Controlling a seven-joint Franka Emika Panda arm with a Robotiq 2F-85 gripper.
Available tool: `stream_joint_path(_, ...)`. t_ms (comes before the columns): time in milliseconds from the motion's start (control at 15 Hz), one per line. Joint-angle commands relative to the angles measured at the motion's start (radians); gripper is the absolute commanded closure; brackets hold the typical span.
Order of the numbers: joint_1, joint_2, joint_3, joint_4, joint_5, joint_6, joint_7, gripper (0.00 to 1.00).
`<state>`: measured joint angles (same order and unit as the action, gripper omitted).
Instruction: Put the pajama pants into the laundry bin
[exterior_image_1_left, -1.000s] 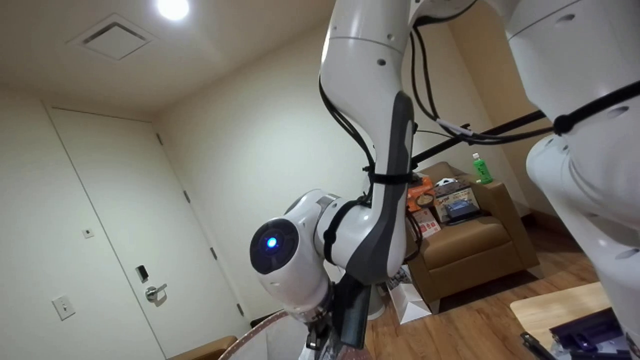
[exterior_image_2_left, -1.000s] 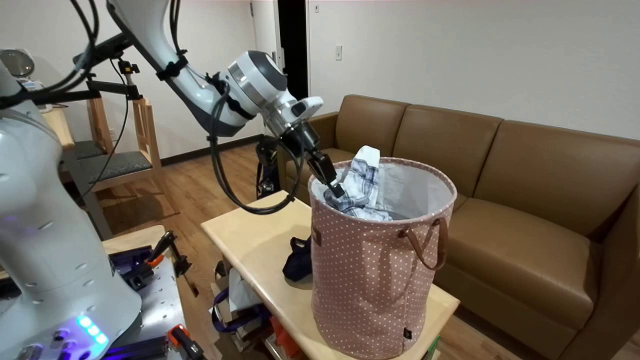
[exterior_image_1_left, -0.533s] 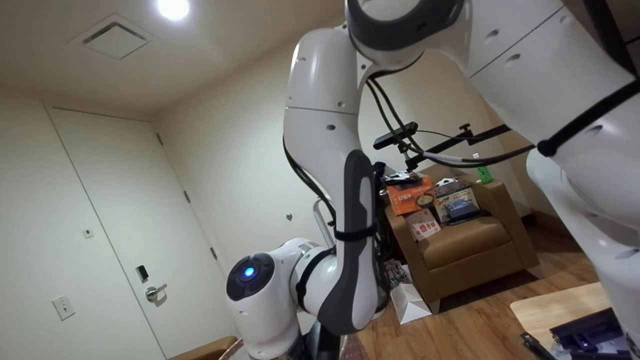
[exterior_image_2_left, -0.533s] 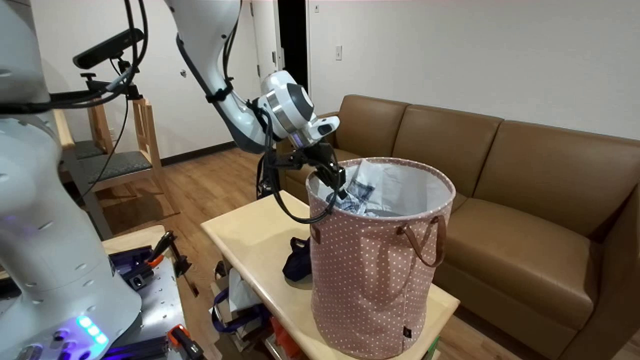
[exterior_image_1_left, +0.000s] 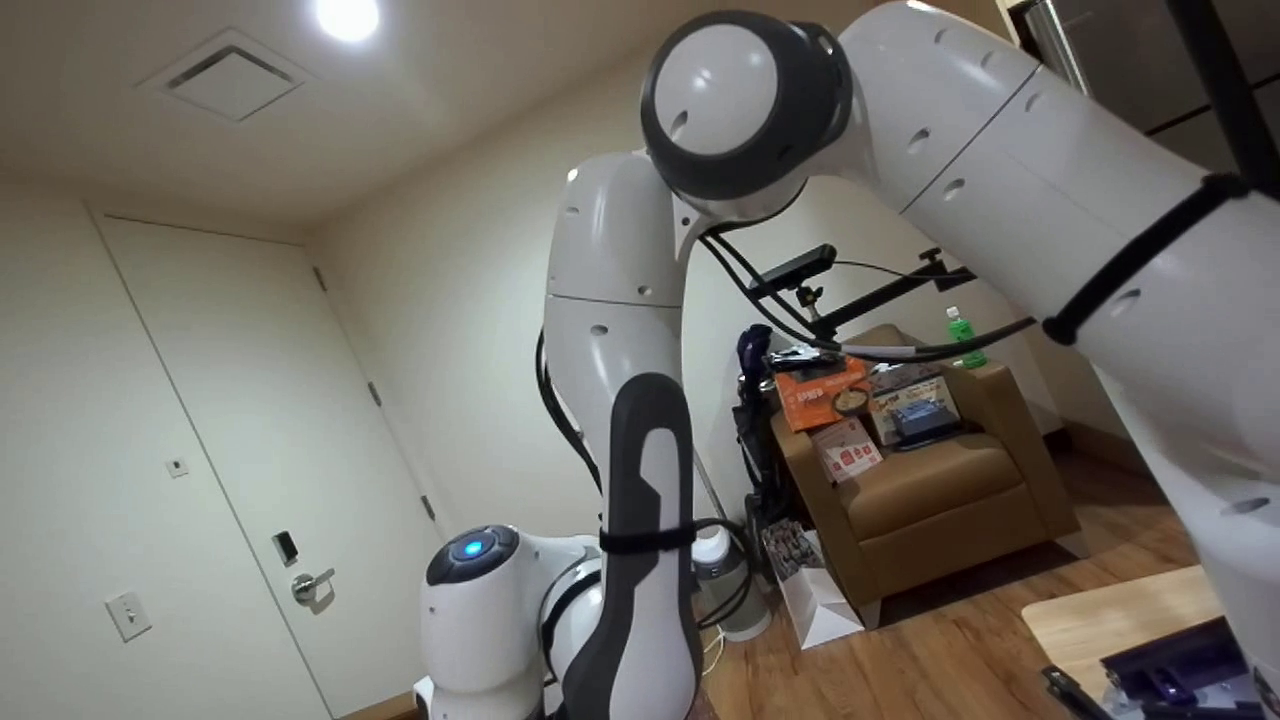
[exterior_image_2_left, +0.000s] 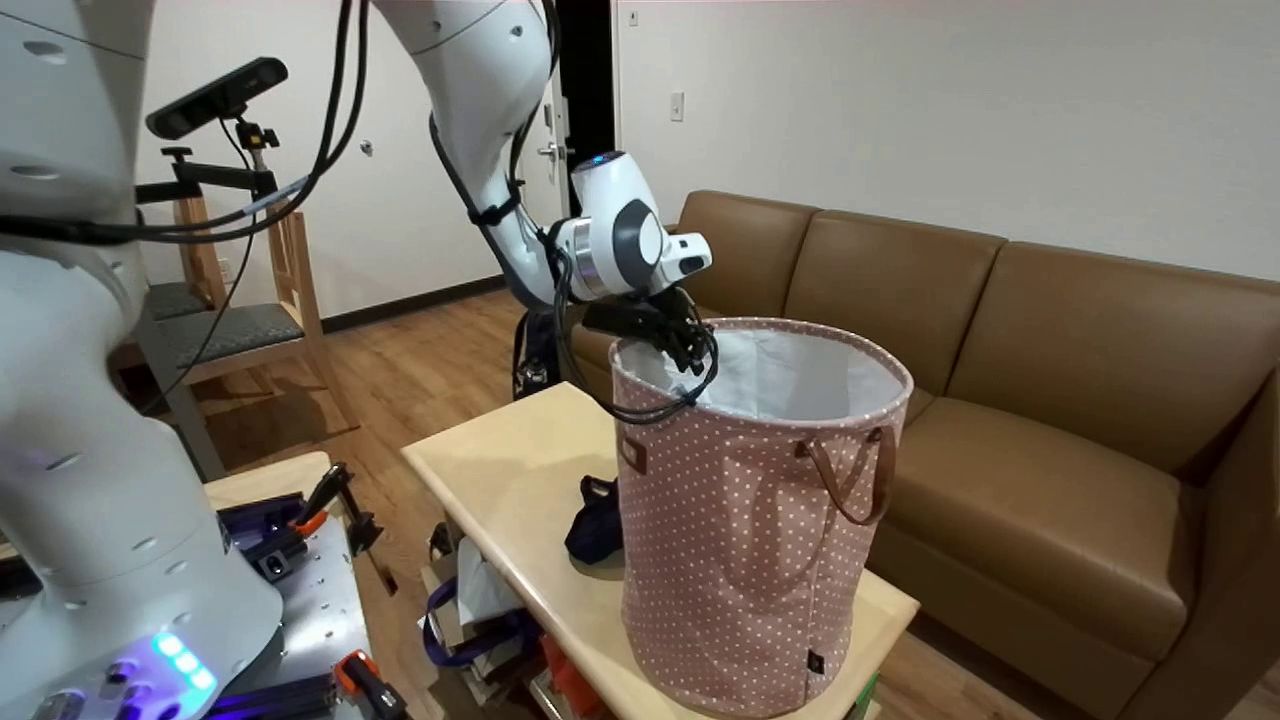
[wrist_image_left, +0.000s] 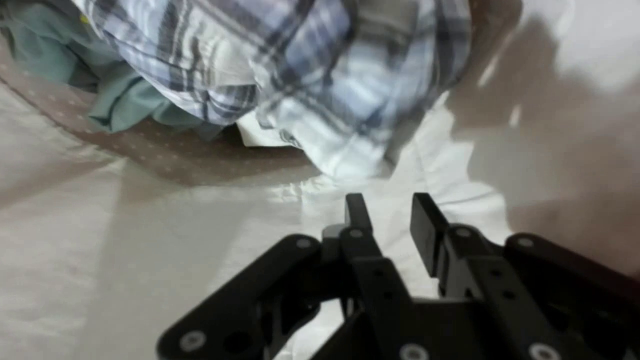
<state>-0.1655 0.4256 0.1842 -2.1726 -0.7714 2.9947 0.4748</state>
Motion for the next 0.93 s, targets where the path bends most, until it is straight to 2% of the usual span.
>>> stream_joint_path(0, -0.238, -0.084, 0.274, -0.108, 0.19, -0.011, -0.265, 0.4)
stream_joint_path(267, -0.497, -0.215, 0.581, -0.151, 0.493, -0.173, -0.528, 0.15)
stream_joint_path(400, -0.58, -0.279, 0.69, -0.123, 0.634, -0.257, -0.647, 0.03)
stream_joint_path(533, -0.626, -0.351, 0.77, -0.066, 0.761, -0.385, -0.747, 0.0)
stream_joint_path(733, -0.61, -0.415, 0.794, 0.044, 0.855, -0.589, -0.837, 0.0)
stream_joint_path(800, -0.405, -0.419, 0.6, 0.074, 0.868, -0.639, -0.863, 0.0)
stream_joint_path(867, -0.354, -0.386, 0.571, 0.101, 0.876, -0.668, -0.899, 0.0)
